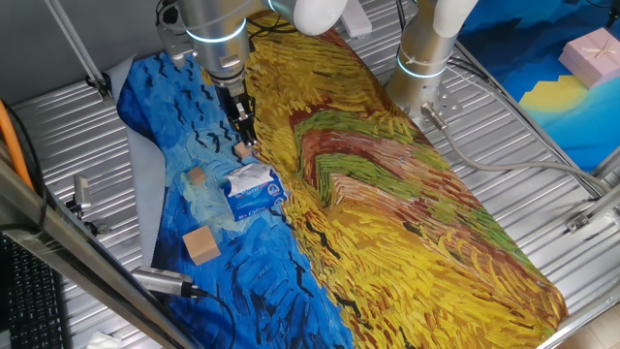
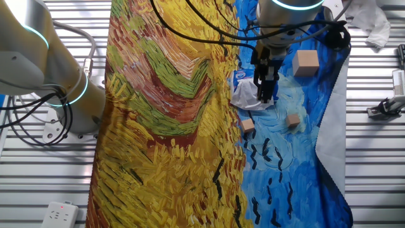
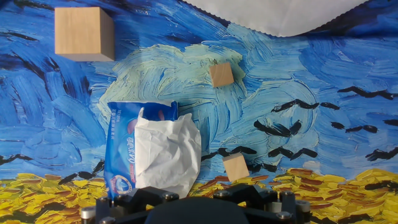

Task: Pull out a napkin

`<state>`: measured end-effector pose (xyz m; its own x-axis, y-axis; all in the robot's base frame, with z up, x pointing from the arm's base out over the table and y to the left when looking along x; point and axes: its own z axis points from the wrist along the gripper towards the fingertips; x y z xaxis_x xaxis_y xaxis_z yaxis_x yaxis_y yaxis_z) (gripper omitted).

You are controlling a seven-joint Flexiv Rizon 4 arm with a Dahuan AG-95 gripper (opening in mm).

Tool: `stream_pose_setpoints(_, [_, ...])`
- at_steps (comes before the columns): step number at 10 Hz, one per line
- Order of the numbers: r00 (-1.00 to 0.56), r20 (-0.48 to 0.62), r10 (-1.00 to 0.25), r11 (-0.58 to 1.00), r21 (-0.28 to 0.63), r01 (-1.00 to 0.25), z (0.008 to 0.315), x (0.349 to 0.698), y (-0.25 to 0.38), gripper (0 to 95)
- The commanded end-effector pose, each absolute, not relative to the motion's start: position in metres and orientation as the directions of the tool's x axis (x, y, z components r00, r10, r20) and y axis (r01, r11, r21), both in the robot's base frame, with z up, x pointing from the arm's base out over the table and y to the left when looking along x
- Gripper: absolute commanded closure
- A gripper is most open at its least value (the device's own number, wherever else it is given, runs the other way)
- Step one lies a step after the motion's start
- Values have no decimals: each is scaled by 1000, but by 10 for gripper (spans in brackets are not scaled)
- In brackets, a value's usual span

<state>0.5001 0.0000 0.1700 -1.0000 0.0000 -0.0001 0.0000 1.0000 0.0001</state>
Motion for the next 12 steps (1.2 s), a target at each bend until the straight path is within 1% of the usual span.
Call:
stream_pose_setpoints(1, [-1000, 0, 0, 1000, 0, 0, 170, 500, 0, 950])
stream_pose_setpoints(2, [-987, -136, -83, 996, -6, -83, 170, 500, 0, 950])
stream_pose_setpoints(12, [-988, -131, -76, 997, -8, -76, 170, 500, 0, 950])
